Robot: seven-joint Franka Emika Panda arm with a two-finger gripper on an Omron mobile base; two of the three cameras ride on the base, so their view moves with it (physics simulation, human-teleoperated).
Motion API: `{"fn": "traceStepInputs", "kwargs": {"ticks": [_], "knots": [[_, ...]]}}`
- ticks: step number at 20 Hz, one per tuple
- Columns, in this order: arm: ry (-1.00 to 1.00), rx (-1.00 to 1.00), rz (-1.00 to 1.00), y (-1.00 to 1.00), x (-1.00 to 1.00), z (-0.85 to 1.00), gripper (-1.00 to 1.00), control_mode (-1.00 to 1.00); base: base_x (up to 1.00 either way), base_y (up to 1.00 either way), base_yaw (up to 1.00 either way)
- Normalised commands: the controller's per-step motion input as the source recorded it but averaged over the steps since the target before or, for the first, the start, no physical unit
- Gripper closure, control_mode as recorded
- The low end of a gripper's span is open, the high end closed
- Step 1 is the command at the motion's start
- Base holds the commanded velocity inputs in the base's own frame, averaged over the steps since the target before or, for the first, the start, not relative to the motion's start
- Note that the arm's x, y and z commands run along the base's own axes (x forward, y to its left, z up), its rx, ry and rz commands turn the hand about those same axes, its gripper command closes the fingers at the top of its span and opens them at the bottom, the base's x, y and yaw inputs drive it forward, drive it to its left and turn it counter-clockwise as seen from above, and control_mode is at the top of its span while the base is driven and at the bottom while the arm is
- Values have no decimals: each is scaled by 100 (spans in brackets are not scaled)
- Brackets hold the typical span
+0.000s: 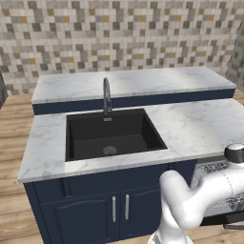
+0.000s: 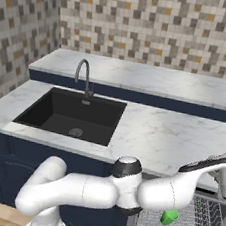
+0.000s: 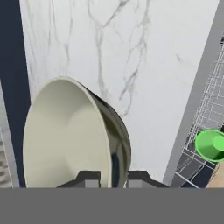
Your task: Pick up the cup and bowl from the counter, place them in the dishwasher, and close the dishwasher door.
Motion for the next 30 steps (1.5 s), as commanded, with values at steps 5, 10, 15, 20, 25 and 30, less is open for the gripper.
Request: {"fn": "traceStepInputs", "kwargs": {"ticks": [5, 10, 15, 20, 25, 30], "knots": [[-3, -8, 2, 87, -40, 0, 100, -100, 0, 0, 0], [0, -9, 0, 89, -37, -11, 100, -100, 0, 0, 0], [0, -10, 0, 67, -51, -33, 100, -100, 0, 0, 0], [0, -6, -9, 11, -49, -44, 100, -100, 0, 0, 0], [0, -3, -37, 0, -21, -36, 100, -100, 0, 0, 0], [0, -2, -27, 0, 0, -24, 100, -100, 0, 0, 0]]}}
